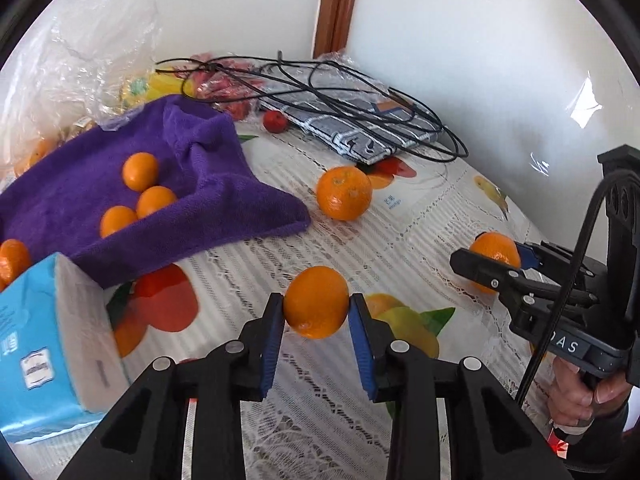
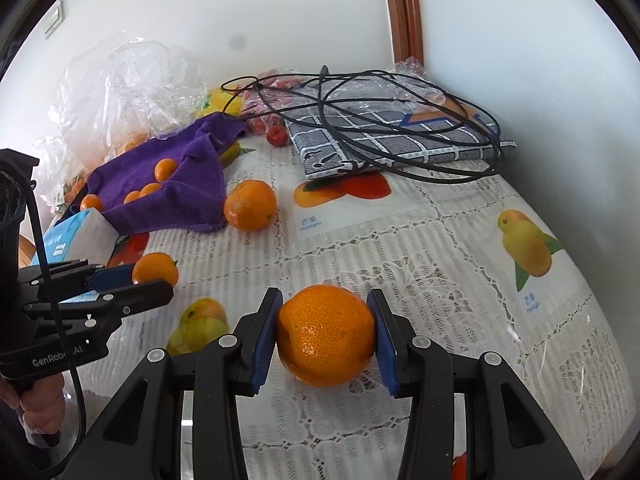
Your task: Organize fruits
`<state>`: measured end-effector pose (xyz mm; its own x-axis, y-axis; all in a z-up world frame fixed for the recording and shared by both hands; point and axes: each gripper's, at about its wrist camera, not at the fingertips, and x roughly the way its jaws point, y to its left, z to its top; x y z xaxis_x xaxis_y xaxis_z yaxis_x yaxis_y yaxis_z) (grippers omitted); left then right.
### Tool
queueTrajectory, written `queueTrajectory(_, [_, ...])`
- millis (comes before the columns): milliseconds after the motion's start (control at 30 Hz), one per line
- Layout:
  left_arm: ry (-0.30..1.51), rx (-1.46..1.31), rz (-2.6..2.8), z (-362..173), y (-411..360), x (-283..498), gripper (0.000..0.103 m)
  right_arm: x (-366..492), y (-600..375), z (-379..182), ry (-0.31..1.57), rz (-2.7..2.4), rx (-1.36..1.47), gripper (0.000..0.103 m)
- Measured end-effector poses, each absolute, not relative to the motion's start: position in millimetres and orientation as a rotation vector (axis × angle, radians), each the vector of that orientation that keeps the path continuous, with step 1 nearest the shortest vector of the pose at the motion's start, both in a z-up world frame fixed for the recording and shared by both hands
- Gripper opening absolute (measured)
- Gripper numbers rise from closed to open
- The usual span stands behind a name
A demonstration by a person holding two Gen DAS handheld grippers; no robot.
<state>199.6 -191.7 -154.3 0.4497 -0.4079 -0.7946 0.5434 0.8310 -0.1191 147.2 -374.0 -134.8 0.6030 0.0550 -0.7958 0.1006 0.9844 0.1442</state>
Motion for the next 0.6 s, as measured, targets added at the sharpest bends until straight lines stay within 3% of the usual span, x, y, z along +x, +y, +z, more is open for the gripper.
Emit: queueTrajectory(600, [0.820, 0.031, -0.360, -93.6, -70.9, 179.8, 0.031, 153.3, -277.5, -86.8, 0.852, 0.089, 0.089, 0.043])
